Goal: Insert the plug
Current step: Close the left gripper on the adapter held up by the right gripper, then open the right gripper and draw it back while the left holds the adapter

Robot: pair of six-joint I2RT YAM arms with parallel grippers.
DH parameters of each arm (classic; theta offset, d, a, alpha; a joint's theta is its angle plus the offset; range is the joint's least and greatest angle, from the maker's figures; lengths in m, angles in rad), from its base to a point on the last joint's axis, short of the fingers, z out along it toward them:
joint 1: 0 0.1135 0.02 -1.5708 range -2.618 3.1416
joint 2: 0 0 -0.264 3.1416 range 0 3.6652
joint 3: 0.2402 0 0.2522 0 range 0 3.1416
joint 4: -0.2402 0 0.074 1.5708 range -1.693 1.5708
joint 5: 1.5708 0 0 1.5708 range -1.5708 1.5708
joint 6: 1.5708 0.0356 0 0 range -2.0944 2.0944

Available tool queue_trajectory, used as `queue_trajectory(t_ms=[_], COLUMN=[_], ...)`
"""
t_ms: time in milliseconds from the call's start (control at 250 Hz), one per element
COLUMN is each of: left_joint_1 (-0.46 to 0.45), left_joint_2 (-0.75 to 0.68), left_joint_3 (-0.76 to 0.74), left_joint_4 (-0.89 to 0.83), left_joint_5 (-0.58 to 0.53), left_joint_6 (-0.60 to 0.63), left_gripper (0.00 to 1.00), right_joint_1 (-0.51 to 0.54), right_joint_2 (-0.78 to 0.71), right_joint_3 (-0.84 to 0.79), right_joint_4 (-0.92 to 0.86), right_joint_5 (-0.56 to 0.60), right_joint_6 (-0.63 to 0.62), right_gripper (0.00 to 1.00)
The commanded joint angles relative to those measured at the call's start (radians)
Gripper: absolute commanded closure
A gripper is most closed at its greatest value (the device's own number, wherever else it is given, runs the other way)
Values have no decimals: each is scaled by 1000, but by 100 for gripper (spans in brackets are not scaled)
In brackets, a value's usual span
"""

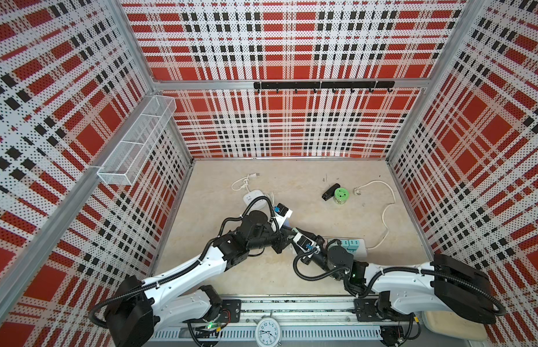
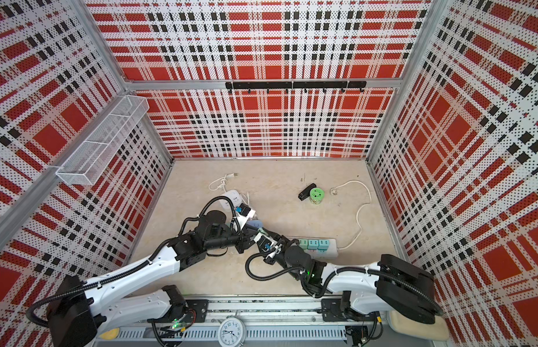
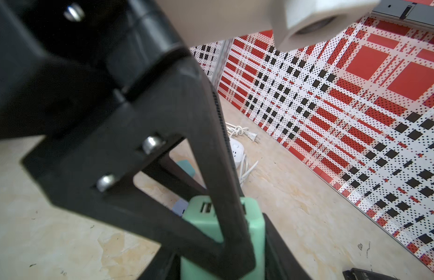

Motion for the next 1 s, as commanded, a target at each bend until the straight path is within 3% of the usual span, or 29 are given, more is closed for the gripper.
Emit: queue_trajectory(t_ms=[0, 124, 296, 456, 600, 692, 744, 836, 996], left_joint_1=[3, 53, 144, 169, 153, 132, 88, 25, 19], left_joint_2=[10, 0, -12, -62, -126, -156, -171, -184, -168], left_joint_3=[16, 22, 46, 28, -8, -24, -23, -35, -18], left_joint_4=[-15, -13, -36, -44, -45, -83, -130, -140, -218], left_joint_5=[-23, -8, -39, -135, -216, -137, -204, -347, -353], left_joint_6=[49, 53, 69, 197, 373, 553, 635, 694, 772], left_gripper=[97, 100, 100, 100, 100, 100, 100, 100, 100], right_joint_1=[10, 10, 10, 7, -17, -78, -120, -189, -257], right_joint_2=[-16, -51, -143, -248, -334, -391, -423, -455, -455], right_joint_3=[-11, -29, -72, -131, -148, -165, -170, -169, -178], right_joint_4=[132, 130, 91, 69, 6, -56, -111, -203, -247], right_joint_5=[-21, 16, 68, 115, 239, 273, 264, 248, 302], right_joint_6=[2, 15, 48, 71, 99, 163, 212, 286, 324], right_gripper=[71, 27, 0, 0, 0, 0, 0, 0, 0])
